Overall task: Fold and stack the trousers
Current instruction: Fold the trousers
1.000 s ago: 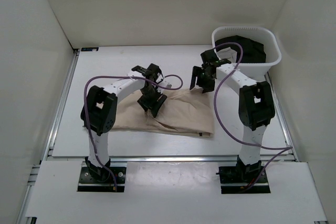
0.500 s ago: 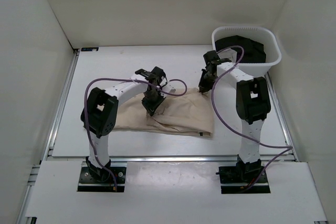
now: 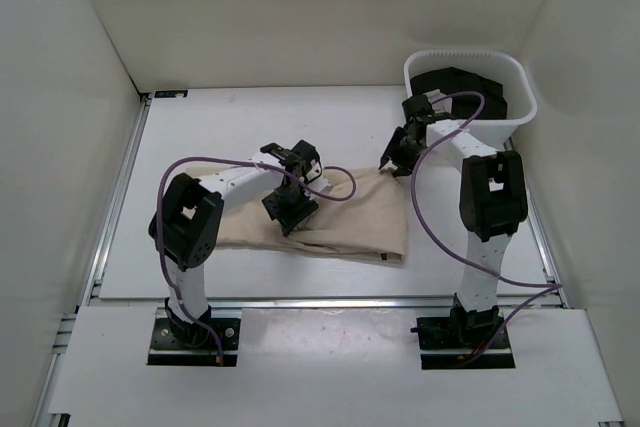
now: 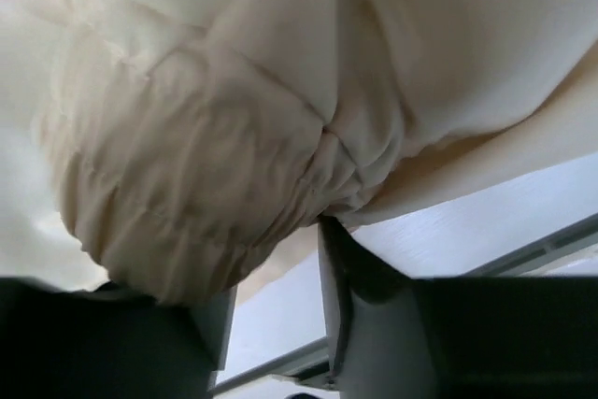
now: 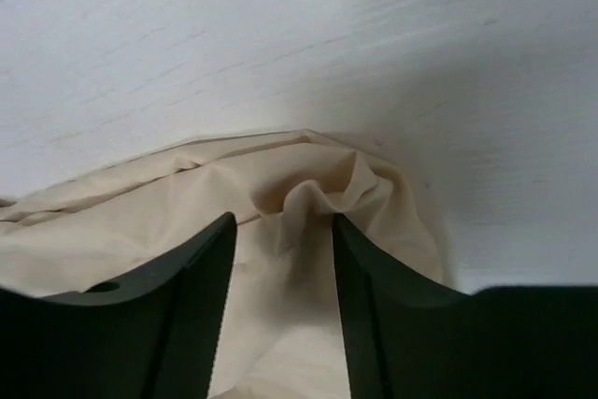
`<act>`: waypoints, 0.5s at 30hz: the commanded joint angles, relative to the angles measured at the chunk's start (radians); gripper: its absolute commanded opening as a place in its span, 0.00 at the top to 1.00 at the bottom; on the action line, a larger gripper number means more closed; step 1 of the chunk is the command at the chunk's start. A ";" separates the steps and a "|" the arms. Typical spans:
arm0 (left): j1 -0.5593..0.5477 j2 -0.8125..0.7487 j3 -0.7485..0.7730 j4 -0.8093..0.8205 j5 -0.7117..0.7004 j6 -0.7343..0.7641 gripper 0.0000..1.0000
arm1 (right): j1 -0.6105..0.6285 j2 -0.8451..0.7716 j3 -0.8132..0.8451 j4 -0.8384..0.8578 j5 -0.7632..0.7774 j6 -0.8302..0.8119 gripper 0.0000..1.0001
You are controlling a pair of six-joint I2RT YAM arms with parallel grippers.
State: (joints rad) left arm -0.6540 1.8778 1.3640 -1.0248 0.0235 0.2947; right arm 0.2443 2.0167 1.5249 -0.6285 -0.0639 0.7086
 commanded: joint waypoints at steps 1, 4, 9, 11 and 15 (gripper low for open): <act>0.001 -0.037 0.055 0.014 -0.042 -0.019 0.29 | 0.001 -0.004 0.069 0.046 -0.060 -0.079 0.45; 0.019 -0.060 0.141 0.014 -0.066 -0.019 0.01 | 0.047 -0.053 0.115 -0.023 -0.056 -0.179 0.27; 0.057 -0.074 0.274 0.014 -0.024 -0.019 0.00 | 0.121 -0.179 0.094 -0.125 0.090 -0.236 0.15; 0.066 -0.031 0.284 0.014 -0.001 -0.019 0.00 | 0.133 -0.240 0.037 -0.143 0.116 -0.225 0.10; 0.076 0.053 0.284 0.023 0.027 -0.019 0.04 | 0.133 -0.357 -0.124 -0.158 0.116 -0.173 0.09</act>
State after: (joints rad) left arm -0.5838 1.8870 1.6466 -0.9981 0.0097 0.2787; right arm 0.3939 1.7351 1.5005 -0.7246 0.0071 0.5243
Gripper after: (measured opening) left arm 0.975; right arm 0.908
